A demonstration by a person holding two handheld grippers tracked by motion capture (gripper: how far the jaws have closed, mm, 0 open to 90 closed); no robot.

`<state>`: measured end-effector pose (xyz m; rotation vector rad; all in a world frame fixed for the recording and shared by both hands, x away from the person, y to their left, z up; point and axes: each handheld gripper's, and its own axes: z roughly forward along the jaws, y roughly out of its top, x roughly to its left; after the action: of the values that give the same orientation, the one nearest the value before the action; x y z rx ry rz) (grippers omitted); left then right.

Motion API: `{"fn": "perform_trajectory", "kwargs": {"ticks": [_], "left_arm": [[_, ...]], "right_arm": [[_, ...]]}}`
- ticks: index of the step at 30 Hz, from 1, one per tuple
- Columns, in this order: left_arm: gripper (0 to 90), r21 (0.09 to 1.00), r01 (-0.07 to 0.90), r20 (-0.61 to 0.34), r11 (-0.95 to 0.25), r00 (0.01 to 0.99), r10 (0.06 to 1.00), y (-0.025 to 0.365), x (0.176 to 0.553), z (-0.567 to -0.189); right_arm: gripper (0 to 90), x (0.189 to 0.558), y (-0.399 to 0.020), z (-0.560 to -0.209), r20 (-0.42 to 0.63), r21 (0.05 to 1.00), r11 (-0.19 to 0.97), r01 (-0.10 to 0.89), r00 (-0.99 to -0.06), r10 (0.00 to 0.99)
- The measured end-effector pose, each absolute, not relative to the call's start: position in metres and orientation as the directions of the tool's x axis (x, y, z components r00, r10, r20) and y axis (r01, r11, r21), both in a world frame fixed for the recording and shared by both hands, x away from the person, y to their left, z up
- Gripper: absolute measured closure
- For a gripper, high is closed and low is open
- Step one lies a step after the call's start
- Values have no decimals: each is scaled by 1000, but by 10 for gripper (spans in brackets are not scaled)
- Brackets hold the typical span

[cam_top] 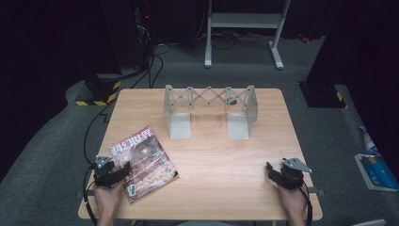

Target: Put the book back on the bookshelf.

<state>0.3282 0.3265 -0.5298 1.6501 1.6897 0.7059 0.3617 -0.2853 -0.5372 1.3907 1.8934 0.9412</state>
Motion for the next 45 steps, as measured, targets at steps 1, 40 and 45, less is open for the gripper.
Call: {"fn": "perform_trajectory", "kwargs": {"ticks": [1,40,45], "left_arm": [[305,768,638,-87,56,17,996,326,328,-530],[376,761,648,-95,29,67,993,315,315,-528],[383,763,645,-99,38,59,993,310,310,-528]], "right_arm": [[308,362,-285,-537,-57,821,199,535,-270,961],[308,362,-285,-537,-58,822,200,534,-270,961],[308,362,-285,-537,-58,822,200,534,-271,961]]}}
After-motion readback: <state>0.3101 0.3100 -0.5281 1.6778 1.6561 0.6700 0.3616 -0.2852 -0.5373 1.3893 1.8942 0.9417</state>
